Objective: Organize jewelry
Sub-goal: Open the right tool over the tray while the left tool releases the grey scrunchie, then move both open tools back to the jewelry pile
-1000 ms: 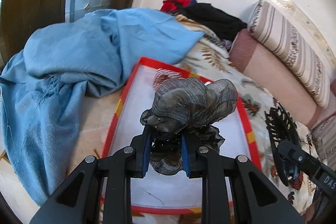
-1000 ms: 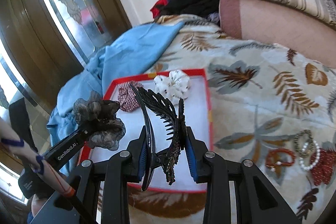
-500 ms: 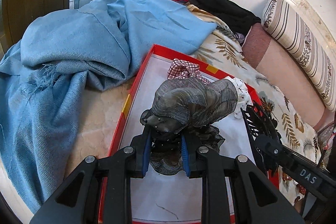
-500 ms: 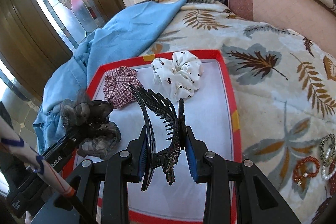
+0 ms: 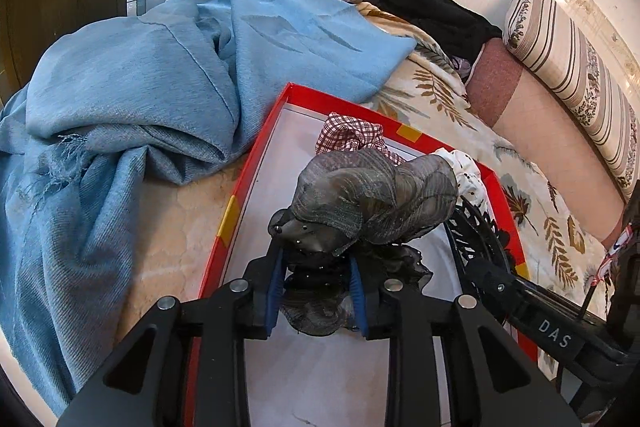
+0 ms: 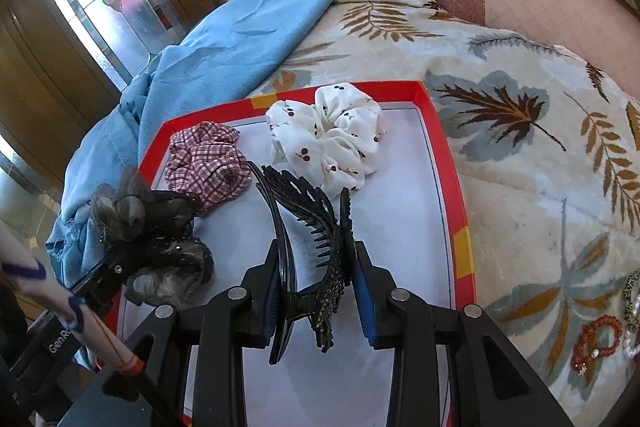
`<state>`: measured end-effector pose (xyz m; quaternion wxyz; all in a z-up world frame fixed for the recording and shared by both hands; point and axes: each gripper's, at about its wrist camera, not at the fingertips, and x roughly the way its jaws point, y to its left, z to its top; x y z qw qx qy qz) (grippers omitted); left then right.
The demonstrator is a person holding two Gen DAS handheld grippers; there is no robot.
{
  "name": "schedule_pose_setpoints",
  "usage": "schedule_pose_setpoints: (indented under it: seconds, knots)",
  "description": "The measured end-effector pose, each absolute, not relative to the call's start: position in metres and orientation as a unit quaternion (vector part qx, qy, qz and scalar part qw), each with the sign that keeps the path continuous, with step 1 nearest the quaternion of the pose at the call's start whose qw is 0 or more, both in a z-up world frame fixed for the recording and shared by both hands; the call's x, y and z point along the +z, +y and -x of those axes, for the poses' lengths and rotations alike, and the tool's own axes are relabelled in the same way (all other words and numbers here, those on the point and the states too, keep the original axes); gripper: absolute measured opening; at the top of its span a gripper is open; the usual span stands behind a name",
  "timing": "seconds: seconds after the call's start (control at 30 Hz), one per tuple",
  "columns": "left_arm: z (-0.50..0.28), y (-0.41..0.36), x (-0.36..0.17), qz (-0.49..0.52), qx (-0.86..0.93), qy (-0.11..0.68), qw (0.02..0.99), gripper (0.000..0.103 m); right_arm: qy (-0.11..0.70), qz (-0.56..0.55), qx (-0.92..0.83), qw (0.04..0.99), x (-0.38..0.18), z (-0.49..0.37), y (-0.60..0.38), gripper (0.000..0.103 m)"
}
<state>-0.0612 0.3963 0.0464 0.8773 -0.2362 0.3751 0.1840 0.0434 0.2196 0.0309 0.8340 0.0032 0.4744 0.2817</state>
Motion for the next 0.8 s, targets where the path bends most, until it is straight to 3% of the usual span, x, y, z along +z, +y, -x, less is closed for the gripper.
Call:
schedule_pose_setpoints:
  seconds: [0.2, 0.37, 0.8]
  knots:
    - [0.063, 0.397, 0.048, 0.236, 0.183, 0.37, 0.88, 0.044, 0.476, -0.004, 0.281, 0.833, 0.028, -0.045, 0.218, 0.039]
    - [0.067, 0.396, 0.055, 0.238, 0.185, 0.364, 0.881, 0.049, 0.475, -0.004, 0.295, 0.829, 0.032, -0.042, 0.216, 0.051]
    - [0.095, 0.36, 0.101, 0.222, 0.162, 0.322, 0.906, 0.055, 0.452, -0.047, 0.308, 0.836, 0.071, -0.007, 0.161, 0.054]
